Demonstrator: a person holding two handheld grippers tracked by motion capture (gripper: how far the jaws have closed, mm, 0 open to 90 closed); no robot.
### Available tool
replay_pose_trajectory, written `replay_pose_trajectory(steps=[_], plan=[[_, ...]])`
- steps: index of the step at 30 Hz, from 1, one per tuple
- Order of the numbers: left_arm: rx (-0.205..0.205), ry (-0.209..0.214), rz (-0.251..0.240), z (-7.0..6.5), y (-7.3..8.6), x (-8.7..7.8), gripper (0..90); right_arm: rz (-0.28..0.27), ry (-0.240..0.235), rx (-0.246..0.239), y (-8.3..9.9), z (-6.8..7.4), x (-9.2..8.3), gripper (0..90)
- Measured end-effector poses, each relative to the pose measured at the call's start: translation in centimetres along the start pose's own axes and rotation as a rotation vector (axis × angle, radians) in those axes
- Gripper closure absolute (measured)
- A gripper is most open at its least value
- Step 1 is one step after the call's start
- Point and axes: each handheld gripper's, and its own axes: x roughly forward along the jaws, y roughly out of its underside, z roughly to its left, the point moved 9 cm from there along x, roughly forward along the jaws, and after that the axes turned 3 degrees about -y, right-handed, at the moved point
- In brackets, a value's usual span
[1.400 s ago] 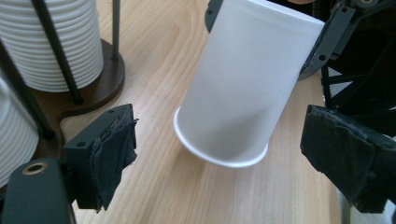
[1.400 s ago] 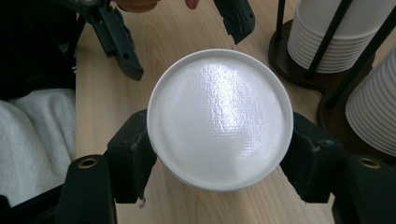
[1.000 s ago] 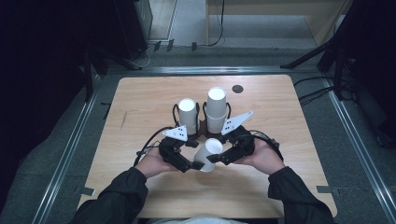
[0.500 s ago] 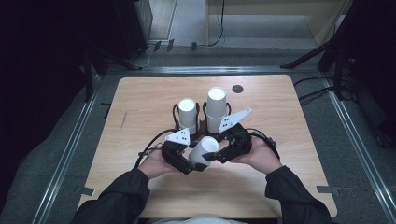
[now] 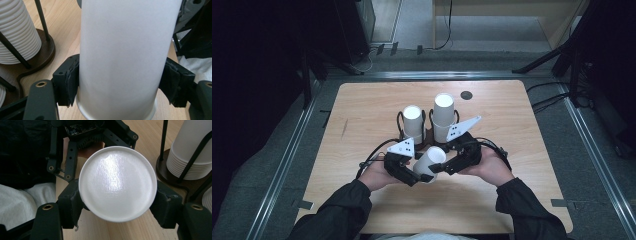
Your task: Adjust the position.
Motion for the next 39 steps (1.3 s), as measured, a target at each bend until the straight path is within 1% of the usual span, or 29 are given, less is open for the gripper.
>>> replay_pose_trajectory(steps=[4,6,8,10,13,15,16,17,18,19,23,24,26,27,29,30,34,37,39], plan=[[-0.005,0.003,-0.012,0.0,-0.2,-0.2,26.7,-0.01,-0.002,0.0,-0.1,0.0,-0.1,33.2],[-0.005,0.006,-0.009,0.0,-0.2,-0.2,27.0,-0.014,-0.002,0.004,-0.2,0.0,-0.2,33.2],[0.001,0.002,-0.004,-0.1,-0.2,-0.2,27.3,-0.01,-0.004,-0.006,-0.2,0.1,-0.1,33.0],[-0.002,0.007,-0.005,-0.1,-0.2,-0.3,27.4,-0.01,-0.003,-0.01,-0.2,0.2,-0.2,32.9],[-0.007,0.015,0.001,0.0,-0.2,-0.5,27.5,-0.022,0.008,-0.012,-0.3,0.0,-0.3,29.1],[-0.013,0.015,0.003,0.1,-0.2,-0.6,27.5,-0.027,0.013,-0.006,-0.3,0.0,-0.4,28.4],[-0.014,0.014,0.004,0.2,-0.2,-0.6,27.5,-0.032,0.018,-0.013,-0.3,-0.1,-0.5,28.4],[-0.016,0.018,0.007,0.2,-0.1,-0.8,27.4,-0.033,0.016,-0.008,-0.2,-0.1,-0.7,28.1],[-0.015,0.013,0.008,0.3,-0.1,-0.9,27.4,-0.034,0.019,-0.008,-0.2,-0.1,-0.8,27.7],[-0.018,0.018,0.006,0.4,-0.2,-1.1,27.4,-0.036,0.023,-0.013,-0.1,-0.1,-0.9,27.3],[-0.022,0.018,0.025,0.7,-0.2,-1.7,27.2,-0.037,0.037,-0.018,0.3,-0.3,-1.3,27.2],[-0.019,0.008,0.026,0.8,-0.3,-1.8,27.2,-0.037,0.04,-0.017,0.4,-0.4,-1.4,27.3],[-0.024,0.008,0.035,1.0,-0.3,-2.1,27.1,-0.038,0.046,-0.023,0.7,-0.4,-1.4,27.3],[-0.017,-0.003,0.038,1.2,-0.4,-2.3,27.1,-0.034,0.049,-0.023,0.8,-0.4,-1.3,27.3],[-0.026,0.002,0.045,1.3,-0.5,-2.6,27.0,-0.025,0.059,-0.035,1.3,-0.5,-1.2,27.7],[-0.018,-0.006,0.047,1.4,-0.5,-2.7,27.0,-0.025,0.059,-0.035,1.3,-0.5,-1.2,27.7],[-0.017,-0.011,0.072,1.7,-0.4,-3.1,27.0,-0.028,0.073,-0.034,1.7,-0.6,-1.1,28.8],[-0.012,-0.015,0.089,1.9,-0.4,-3.3,26.9,-0.025,0.074,-0.031,2.0,-0.5,-0.9,28.8],[0.003,-0.024,0.107,2.1,-0.3,-3.5,26.8,-0.025,0.079,-0.036,2.3,-0.6,-0.7,29.1]])
